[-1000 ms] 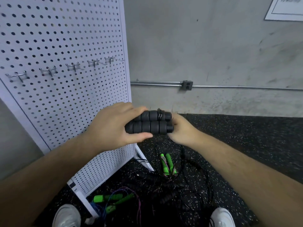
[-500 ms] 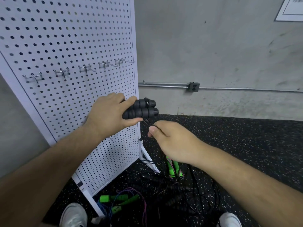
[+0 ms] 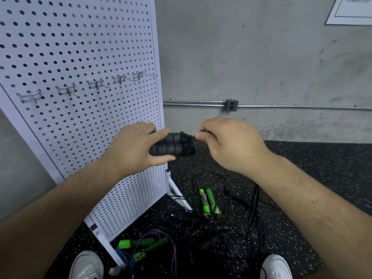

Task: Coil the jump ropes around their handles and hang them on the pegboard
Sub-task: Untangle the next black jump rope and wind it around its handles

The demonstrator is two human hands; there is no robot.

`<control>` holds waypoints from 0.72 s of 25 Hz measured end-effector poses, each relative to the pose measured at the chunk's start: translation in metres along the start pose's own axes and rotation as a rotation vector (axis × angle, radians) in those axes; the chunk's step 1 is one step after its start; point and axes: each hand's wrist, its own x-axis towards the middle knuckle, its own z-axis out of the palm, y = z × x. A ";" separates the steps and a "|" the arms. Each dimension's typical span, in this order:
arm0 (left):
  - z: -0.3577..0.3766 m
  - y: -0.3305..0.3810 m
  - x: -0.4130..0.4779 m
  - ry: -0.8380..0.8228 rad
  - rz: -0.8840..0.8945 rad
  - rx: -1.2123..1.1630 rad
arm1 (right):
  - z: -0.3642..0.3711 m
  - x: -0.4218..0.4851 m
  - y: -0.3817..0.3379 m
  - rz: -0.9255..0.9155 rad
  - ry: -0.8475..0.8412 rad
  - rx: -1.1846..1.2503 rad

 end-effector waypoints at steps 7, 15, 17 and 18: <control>-0.010 0.036 -0.006 0.074 0.156 -0.247 | 0.015 0.011 0.043 -0.094 -0.049 0.180; -0.037 0.034 0.000 0.149 -0.016 -0.173 | 0.068 -0.008 0.020 0.143 -0.299 0.663; -0.030 0.025 0.005 0.133 -0.073 -0.080 | 0.073 -0.015 -0.001 0.112 -0.309 0.628; -0.026 0.019 0.007 0.113 -0.086 -0.040 | 0.075 -0.017 -0.011 0.091 -0.300 0.615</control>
